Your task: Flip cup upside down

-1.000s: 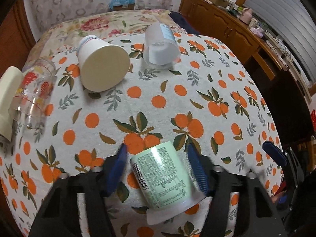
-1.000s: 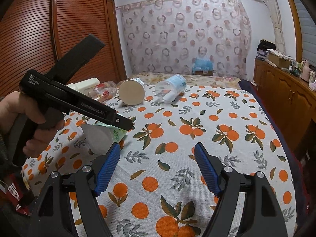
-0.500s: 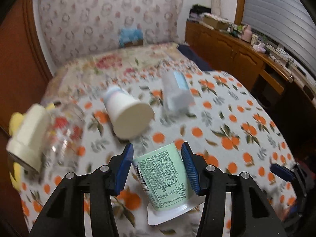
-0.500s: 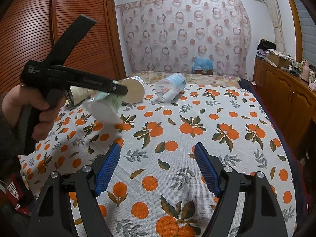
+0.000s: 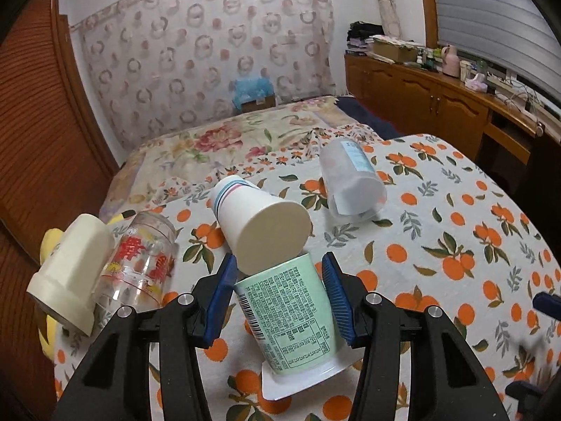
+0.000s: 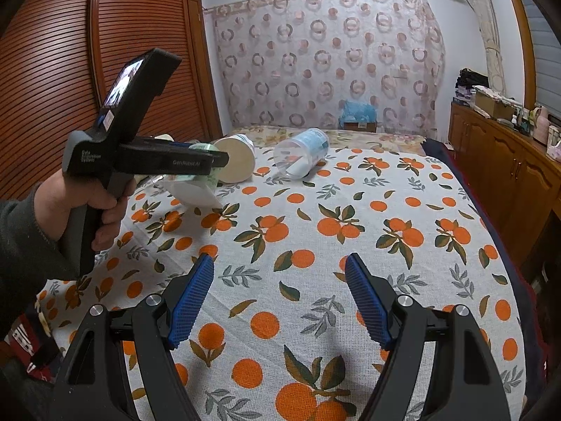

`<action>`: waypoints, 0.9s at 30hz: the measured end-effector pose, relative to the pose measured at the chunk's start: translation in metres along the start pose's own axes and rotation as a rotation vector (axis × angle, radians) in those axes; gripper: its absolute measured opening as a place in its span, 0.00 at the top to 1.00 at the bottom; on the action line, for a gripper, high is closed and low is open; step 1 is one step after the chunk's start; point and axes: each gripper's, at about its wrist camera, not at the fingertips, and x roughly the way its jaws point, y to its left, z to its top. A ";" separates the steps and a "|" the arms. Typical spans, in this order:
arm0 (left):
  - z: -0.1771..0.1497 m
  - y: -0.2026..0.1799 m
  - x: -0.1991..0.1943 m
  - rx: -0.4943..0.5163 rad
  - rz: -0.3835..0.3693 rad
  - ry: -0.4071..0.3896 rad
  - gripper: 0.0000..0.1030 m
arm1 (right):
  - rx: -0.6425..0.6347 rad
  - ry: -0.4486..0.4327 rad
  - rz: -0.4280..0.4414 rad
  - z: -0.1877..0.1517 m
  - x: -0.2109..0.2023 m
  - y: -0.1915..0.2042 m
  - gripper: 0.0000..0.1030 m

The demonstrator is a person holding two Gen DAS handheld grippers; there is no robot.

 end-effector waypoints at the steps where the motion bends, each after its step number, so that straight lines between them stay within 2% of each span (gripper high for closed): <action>1: -0.002 -0.001 0.001 0.006 0.008 0.001 0.53 | -0.001 0.000 0.000 0.000 0.000 0.000 0.23; 10: -0.008 0.001 0.000 0.007 0.014 -0.011 0.53 | 0.000 0.000 0.000 0.000 -0.001 0.000 0.23; 15: -0.019 -0.003 -0.019 0.023 0.012 -0.034 0.54 | 0.005 0.004 -0.003 -0.001 0.001 -0.003 0.23; 27: -0.040 -0.005 -0.048 0.001 -0.055 -0.047 0.56 | 0.024 0.026 -0.011 0.001 0.007 -0.005 0.23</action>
